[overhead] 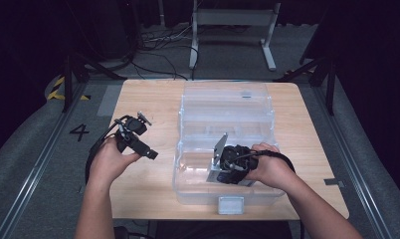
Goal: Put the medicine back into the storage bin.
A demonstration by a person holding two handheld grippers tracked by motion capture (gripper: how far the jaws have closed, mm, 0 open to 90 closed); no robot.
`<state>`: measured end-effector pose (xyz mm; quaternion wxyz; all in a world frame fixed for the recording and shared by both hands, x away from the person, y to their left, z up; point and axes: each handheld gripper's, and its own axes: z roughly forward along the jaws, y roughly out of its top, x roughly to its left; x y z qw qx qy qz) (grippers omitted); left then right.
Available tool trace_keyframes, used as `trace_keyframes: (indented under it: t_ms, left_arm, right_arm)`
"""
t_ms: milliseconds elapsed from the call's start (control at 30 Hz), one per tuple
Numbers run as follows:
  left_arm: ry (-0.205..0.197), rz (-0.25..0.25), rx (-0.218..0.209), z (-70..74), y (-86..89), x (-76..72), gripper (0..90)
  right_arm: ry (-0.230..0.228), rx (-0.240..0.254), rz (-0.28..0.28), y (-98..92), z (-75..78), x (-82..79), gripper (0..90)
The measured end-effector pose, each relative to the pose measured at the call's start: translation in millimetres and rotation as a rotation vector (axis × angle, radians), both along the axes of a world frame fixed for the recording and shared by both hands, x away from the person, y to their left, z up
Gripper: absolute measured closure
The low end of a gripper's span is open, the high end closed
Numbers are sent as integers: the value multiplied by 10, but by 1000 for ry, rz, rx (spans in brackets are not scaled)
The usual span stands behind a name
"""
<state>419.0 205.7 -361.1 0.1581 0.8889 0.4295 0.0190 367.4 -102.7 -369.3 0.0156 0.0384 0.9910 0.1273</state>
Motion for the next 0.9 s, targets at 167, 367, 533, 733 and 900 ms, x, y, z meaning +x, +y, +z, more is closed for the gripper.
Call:
trace_keyframes:
  t_ms: [167,367,533,733,900]
  left_arm:
    - [2,1,-2,-1,2,-1,17]
    - [2,-2,-1,0,7,-1,17]
    - [3,-4,0,-6,5,5,17]
    - [7,-6,0,-11,-3,5,17]
    - [8,-6,0,-10,-3,4,17]
  right_arm:
    - [4,-9,13,58,-110,-4,567]
    - [9,-35,23,128,-250,-10,566]
    - [15,-60,29,151,-325,2,566]
    - [18,-76,33,170,-388,9,566]
    - [19,-82,38,183,-408,-8,566]
